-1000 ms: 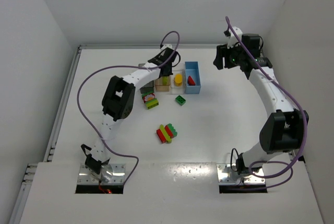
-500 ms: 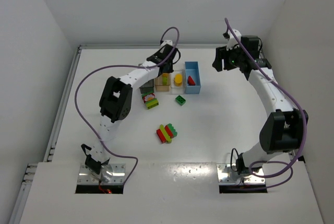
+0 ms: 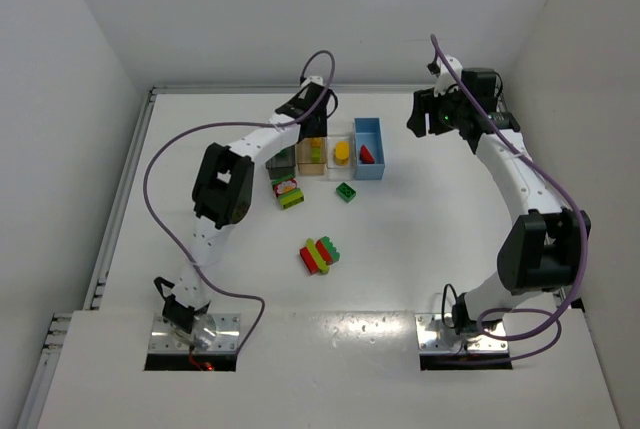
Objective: Sort the legos into containers by color
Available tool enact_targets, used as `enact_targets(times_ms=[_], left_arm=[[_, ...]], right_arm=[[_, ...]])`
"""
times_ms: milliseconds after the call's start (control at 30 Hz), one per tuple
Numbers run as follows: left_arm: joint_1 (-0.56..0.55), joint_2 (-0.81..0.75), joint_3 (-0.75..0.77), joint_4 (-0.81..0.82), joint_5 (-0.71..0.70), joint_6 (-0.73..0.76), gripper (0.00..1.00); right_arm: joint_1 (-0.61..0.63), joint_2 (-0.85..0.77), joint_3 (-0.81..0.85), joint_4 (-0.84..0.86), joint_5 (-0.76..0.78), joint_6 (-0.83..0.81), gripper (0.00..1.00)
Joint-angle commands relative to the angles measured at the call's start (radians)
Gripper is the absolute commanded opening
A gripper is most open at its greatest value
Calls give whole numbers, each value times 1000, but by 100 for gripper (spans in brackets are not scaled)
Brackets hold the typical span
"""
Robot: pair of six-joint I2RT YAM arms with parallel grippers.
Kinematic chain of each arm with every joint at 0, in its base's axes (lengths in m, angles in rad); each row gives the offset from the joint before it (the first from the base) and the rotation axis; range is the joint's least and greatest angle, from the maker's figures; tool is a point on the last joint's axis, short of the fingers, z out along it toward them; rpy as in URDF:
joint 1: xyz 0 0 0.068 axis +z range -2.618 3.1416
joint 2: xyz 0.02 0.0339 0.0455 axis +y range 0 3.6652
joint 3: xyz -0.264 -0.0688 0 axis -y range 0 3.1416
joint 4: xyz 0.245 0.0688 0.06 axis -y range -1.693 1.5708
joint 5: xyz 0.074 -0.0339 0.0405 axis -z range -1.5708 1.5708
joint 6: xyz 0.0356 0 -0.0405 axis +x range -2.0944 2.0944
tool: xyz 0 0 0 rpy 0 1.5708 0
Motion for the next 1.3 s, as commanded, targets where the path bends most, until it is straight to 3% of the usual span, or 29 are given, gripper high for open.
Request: enact_targets(times_ms=[0,233,900,1233,1267], left_arm=[[10,-1,42,14,16,-2,48],[28,19,42,14,111,-2,49],[37,77,51,24,88,16,55],[37,107,60,24,97,25,55],[37,107,60,24,97,36,51]], right_arm=[[5,11,32,24,-3,8,64],[5,20,32,24,-3,8,64],[5,20,41,24,-3,8,64],[5,20,41,24,6,8,64],[5,20,41,24,6,8,64]])
